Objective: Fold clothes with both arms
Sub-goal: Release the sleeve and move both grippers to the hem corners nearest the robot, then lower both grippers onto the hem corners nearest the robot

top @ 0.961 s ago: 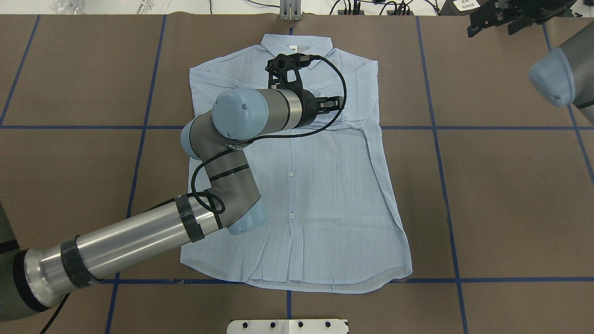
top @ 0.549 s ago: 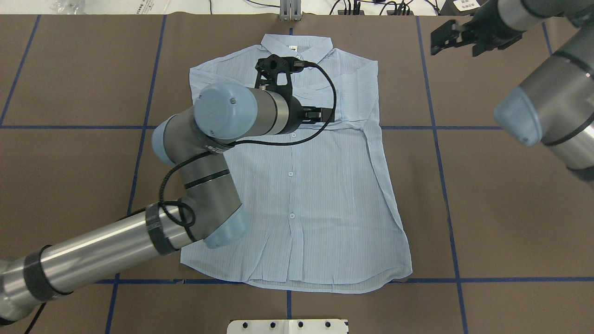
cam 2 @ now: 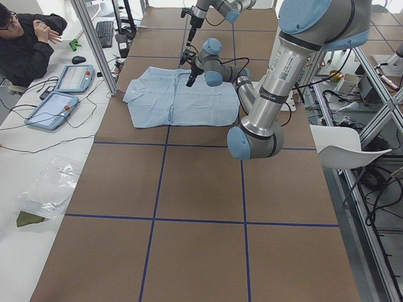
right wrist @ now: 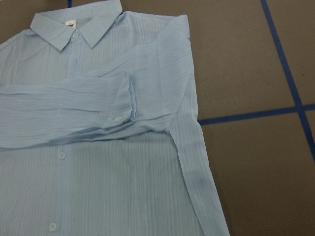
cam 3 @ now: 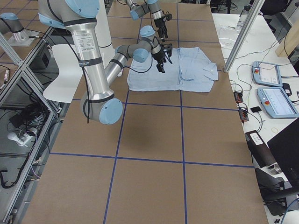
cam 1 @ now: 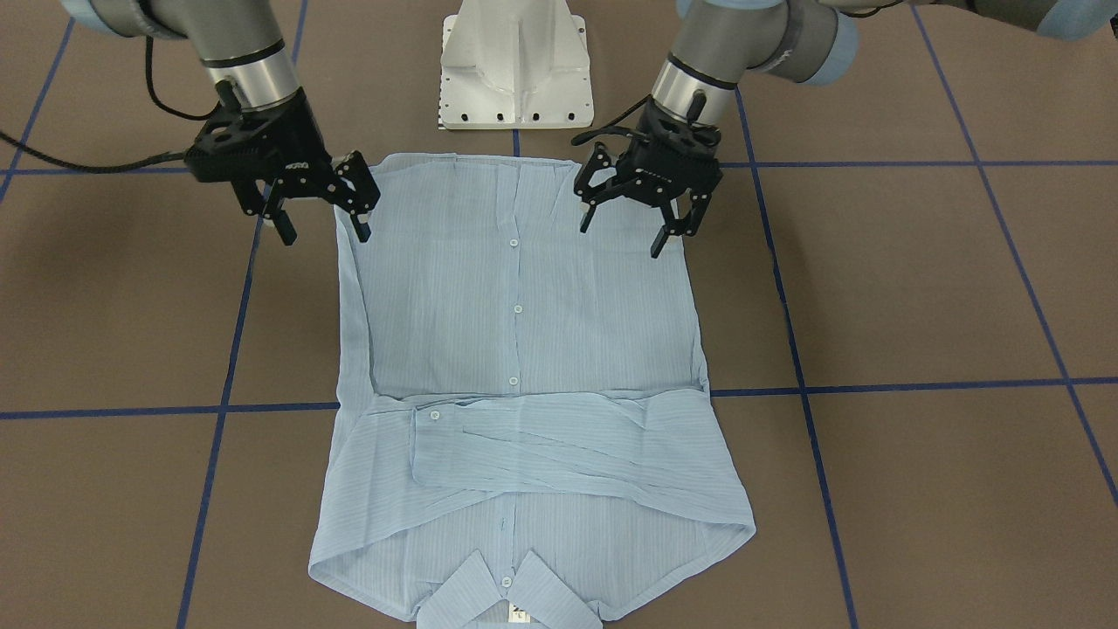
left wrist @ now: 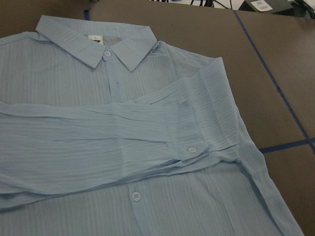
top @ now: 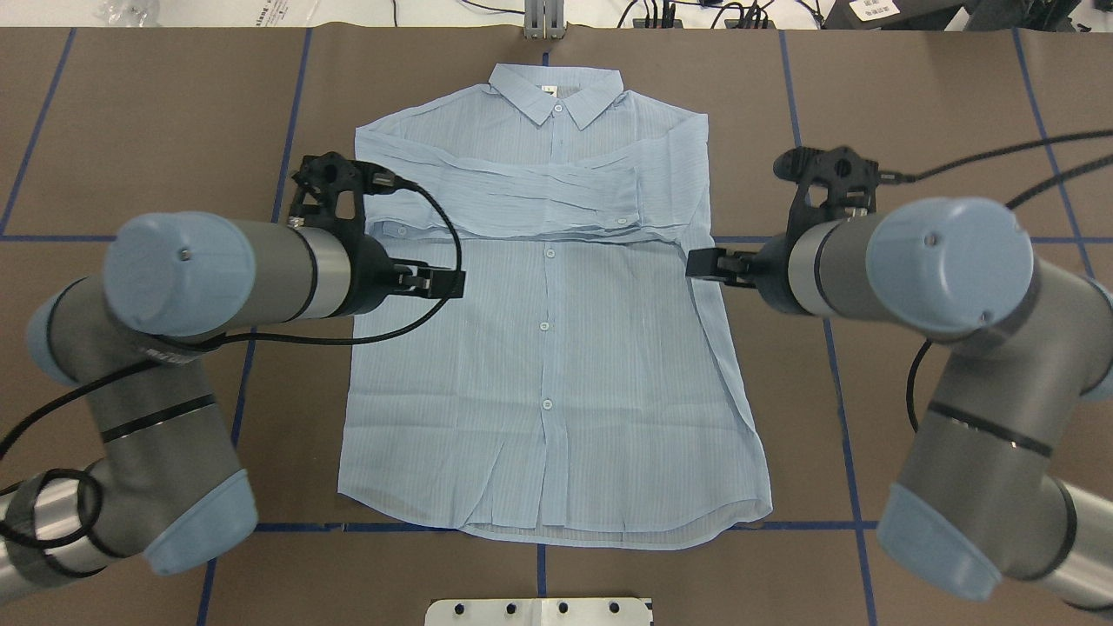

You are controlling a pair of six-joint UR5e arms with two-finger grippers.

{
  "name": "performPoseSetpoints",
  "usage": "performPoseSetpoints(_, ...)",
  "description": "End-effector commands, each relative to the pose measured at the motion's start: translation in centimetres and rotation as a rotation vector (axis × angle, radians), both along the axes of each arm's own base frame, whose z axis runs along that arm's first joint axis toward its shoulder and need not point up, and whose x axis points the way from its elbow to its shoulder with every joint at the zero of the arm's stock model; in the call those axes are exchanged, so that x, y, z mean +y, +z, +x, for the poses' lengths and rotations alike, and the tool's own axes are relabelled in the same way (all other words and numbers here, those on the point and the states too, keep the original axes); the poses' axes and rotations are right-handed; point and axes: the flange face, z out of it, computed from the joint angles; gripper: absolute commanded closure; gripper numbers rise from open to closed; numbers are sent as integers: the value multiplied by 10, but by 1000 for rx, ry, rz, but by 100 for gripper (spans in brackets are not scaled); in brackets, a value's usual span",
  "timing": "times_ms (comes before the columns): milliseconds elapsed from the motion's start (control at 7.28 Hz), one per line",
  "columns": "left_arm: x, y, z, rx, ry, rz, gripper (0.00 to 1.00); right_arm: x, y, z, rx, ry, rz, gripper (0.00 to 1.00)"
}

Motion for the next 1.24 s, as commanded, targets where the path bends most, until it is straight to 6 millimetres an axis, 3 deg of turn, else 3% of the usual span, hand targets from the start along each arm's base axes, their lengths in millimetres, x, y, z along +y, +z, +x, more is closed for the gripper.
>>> performPoseSetpoints(0, 67, 57, -1, -27, -14, -139, 0, 91, 25, -19, 27, 1, -9, 0)
performPoseSetpoints(137, 109, 94, 19, -64, -63, -225, 0, 105, 25, -22, 24, -6, -2, 0)
performPoseSetpoints(412, 166, 107, 46, -61, -38, -340, 4, 107, 24, -22, 22, -8, -1, 0)
performPoseSetpoints(687, 184, 116, 57, -112, -45, -398, 34, 107, 24, -22, 23, -9, 0, 0)
performPoseSetpoints(824, 187, 120, 59, -130, -40, -403, 41, 107, 24, -22, 23, -9, 0, 0)
performPoseSetpoints(1099, 187, 121, 63, -136, -33, -402, 43, 107, 24, -22, 22, -7, 0, 0)
